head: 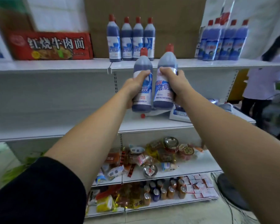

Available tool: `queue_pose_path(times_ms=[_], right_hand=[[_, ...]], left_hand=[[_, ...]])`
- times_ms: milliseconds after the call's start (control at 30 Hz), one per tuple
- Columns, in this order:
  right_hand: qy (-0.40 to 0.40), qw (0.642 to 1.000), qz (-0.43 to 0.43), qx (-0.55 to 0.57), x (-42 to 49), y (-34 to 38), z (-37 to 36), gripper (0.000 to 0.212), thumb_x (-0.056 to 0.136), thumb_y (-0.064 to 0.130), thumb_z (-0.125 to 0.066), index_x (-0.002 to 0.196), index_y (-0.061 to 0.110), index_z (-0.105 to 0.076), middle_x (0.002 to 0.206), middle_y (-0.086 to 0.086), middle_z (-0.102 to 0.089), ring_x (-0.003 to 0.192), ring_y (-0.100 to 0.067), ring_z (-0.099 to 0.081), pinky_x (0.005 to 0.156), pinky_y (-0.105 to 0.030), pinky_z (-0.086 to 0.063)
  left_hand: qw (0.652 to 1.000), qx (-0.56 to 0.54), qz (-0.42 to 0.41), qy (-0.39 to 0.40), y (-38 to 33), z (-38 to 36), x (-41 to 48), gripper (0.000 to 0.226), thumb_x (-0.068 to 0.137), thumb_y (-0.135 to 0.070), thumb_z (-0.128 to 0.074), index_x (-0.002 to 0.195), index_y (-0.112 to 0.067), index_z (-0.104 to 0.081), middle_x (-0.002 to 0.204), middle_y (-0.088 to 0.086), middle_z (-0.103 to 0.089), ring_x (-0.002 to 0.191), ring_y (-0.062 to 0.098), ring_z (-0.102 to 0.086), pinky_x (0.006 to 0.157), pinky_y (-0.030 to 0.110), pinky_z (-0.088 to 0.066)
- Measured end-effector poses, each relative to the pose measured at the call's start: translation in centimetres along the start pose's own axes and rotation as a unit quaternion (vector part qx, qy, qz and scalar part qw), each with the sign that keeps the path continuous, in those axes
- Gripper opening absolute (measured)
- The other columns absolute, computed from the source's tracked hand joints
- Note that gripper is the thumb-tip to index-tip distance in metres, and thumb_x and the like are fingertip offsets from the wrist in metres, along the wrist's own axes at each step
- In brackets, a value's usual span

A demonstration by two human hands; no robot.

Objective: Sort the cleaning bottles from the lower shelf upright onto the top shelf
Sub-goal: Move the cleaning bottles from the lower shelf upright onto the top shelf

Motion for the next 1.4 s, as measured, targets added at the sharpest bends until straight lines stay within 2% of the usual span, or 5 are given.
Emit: queue_pose_path(times_ms=[267, 467, 667, 933, 1400], right_hand=[[0.019, 0.997, 0.068, 0.021, -2.7, 5.3, 1.4, 0.051, 0.09, 0.04, -0.07, 0.127, 0.013, -0.048, 0.109, -0.012, -0.07, 0.085, -0.024, -0.074, 0.075, -0.041, -0.063], [0.023, 0.996, 0.091, 0.009, -3.8, 7.9, 1.9, 0.089, 0.06, 0.054, -0.075, 0.132, 0.008, -0.049, 0.108, -0.016, -0.072, 0.084, -0.029, -0.076, 0.075, -0.049, -0.063], [0.022, 0.994, 0.103, -0.033, -1.6, 9.0, 2.2, 0.061, 0.084, 0.035, -0.073, 0.129, 0.011, -0.039, 0.112, -0.014, -0.065, 0.087, -0.028, -0.074, 0.075, -0.049, -0.063], [0.013, 0.983, 0.177, -0.046, 5.5, 10.7, -0.6, 0.049, 0.086, 0.029, -0.073, 0.123, 0.014, -0.045, 0.11, -0.013, -0.065, 0.086, -0.025, -0.073, 0.065, -0.034, -0.063], [-0.05, 0.975, 0.195, -0.09, 21.3, 8.3, -6.8, 0.054, 0.085, 0.035, -0.073, 0.128, 0.018, -0.044, 0.109, -0.005, -0.065, 0.096, -0.025, -0.069, 0.088, -0.049, -0.059]], left_hand=[[0.997, -0.028, -0.078, -0.01, -4.6, -2.4, -3.7, 0.047, 0.089, -0.047, -0.066, 0.121, -0.013, -0.064, 0.103, 0.011, -0.077, 0.093, 0.029, -0.076, 0.086, 0.048, -0.061], [0.992, -0.012, -0.127, -0.02, -7.2, -3.9, -4.9, 0.04, 0.092, -0.044, -0.063, 0.117, -0.012, -0.066, 0.1, 0.011, -0.078, 0.091, 0.029, -0.076, 0.084, 0.045, -0.061], [0.988, -0.004, -0.149, -0.028, -9.2, -4.3, -3.7, 0.071, 0.076, -0.056, -0.076, 0.13, -0.013, -0.06, 0.108, 0.01, -0.076, 0.092, 0.028, -0.076, 0.083, 0.046, -0.061], [0.977, 0.04, -0.2, -0.061, -12.7, -0.7, 4.2, 0.074, 0.07, -0.055, -0.08, 0.127, -0.013, -0.057, 0.107, 0.007, -0.076, 0.091, 0.024, -0.076, 0.085, 0.047, -0.061], [0.968, 0.135, -0.177, -0.116, -14.4, 7.2, 20.0, 0.067, 0.082, -0.046, -0.078, 0.134, -0.016, -0.049, 0.112, 0.001, -0.062, 0.078, 0.011, -0.058, 0.067, 0.029, -0.047]])
Point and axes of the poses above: each hand's wrist, its own x-axis towards the middle knuckle, its own z-axis out of the back of the hand, y = z × x, the point moved 4 cm from there along x, towards the middle knuckle
